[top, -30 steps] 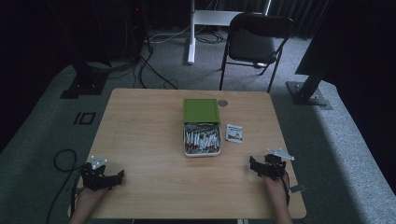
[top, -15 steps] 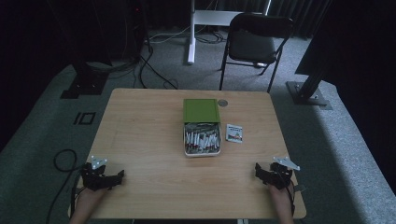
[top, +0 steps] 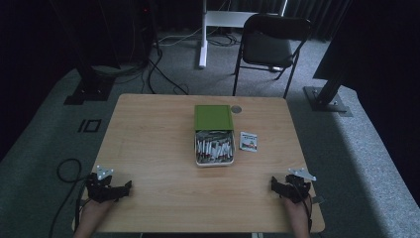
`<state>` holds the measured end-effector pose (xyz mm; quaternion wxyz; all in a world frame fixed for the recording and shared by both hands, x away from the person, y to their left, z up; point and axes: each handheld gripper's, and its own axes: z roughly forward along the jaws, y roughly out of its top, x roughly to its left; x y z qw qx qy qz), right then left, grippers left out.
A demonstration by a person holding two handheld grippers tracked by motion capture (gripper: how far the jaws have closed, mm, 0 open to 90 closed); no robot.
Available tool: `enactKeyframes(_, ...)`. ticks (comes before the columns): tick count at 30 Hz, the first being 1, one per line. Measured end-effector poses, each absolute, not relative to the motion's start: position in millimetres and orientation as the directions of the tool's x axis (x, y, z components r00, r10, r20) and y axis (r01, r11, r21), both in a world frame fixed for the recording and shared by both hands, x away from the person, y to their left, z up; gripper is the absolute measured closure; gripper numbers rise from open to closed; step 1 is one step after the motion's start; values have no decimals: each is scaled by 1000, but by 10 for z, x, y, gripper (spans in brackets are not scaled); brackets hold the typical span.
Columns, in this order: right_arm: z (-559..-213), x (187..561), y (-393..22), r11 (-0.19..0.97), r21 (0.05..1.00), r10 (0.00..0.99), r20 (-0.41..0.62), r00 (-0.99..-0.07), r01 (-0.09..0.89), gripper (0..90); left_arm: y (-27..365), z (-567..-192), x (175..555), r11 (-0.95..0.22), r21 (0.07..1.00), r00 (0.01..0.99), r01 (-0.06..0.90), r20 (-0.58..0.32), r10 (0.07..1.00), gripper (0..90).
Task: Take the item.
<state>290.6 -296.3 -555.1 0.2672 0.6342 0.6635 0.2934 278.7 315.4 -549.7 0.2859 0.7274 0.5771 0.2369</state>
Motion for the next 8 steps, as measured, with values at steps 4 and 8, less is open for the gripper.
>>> enactKeyframes(4, -5551, 2906, -2960, 33, 729, 998, 16, -65, 684, 126, 3154, -5497, 2786, -170, 689, 222, 704, 15, 975, 11)
enactKeyframes(8, -5551, 2906, -2959, 36, 729, 997, 16, -69, 684, 127, 3155, -5496, 2787, -171, 690, 222, 704, 16, 975, 11)
